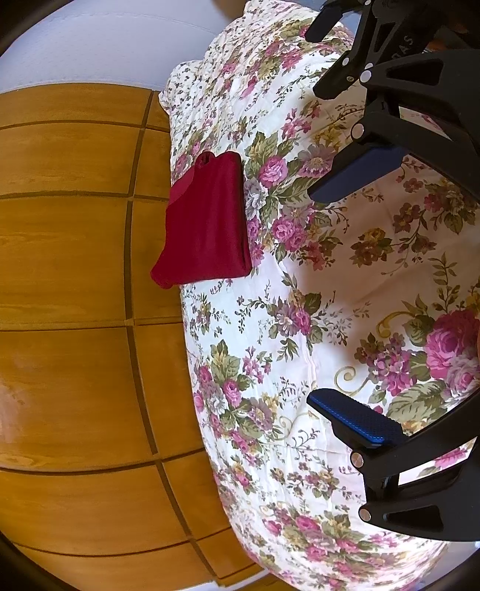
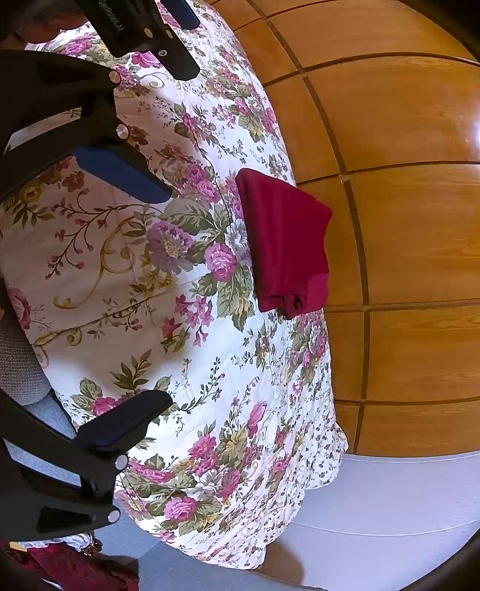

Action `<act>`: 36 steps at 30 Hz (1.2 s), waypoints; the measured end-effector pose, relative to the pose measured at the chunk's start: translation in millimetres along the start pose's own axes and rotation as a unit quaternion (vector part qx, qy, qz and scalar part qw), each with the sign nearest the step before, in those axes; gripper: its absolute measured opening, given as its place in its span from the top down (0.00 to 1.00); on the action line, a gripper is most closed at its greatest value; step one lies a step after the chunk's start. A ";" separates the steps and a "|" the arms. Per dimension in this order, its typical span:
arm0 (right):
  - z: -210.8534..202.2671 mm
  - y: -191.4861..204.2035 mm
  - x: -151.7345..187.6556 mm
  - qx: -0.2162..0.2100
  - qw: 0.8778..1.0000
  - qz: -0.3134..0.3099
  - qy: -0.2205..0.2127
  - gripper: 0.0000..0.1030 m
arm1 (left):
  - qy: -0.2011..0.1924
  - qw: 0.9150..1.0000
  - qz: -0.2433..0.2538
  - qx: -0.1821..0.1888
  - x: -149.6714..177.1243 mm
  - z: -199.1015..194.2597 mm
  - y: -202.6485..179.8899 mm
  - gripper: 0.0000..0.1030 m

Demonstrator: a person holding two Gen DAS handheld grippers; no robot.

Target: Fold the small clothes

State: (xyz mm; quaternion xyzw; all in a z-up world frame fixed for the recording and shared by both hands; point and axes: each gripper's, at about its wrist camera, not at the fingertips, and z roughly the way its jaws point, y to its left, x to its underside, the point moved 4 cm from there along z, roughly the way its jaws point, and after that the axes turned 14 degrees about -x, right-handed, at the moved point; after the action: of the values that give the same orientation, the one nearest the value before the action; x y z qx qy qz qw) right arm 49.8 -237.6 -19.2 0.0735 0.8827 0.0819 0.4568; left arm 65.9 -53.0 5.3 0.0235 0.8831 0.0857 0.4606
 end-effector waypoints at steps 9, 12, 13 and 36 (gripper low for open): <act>-0.3 -0.8 0.1 -0.001 1.000 0.001 0.000 0.02 | -0.001 1.000 0.003 0.007 -0.1 -2.3 -2.5 0.03; -0.1 -0.9 0.0 -0.001 1.000 0.001 0.000 0.02 | -0.001 1.000 0.004 0.008 0.5 -2.4 -3.3 0.03; -0.3 -0.8 -0.2 -0.001 1.000 0.001 0.000 0.02 | 0.000 1.000 0.005 0.009 0.7 -2.3 -3.4 0.03; 0.4 -2.5 -0.2 -0.003 1.000 0.002 0.007 0.02 | 0.003 1.000 0.004 0.013 4.4 -1.9 -5.9 0.03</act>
State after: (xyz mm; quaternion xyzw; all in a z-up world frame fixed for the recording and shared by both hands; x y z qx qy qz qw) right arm 50.2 -240.1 -19.8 0.0728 0.8857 0.0862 0.4504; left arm 62.1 -58.5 1.8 0.0330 0.8857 0.0759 0.4569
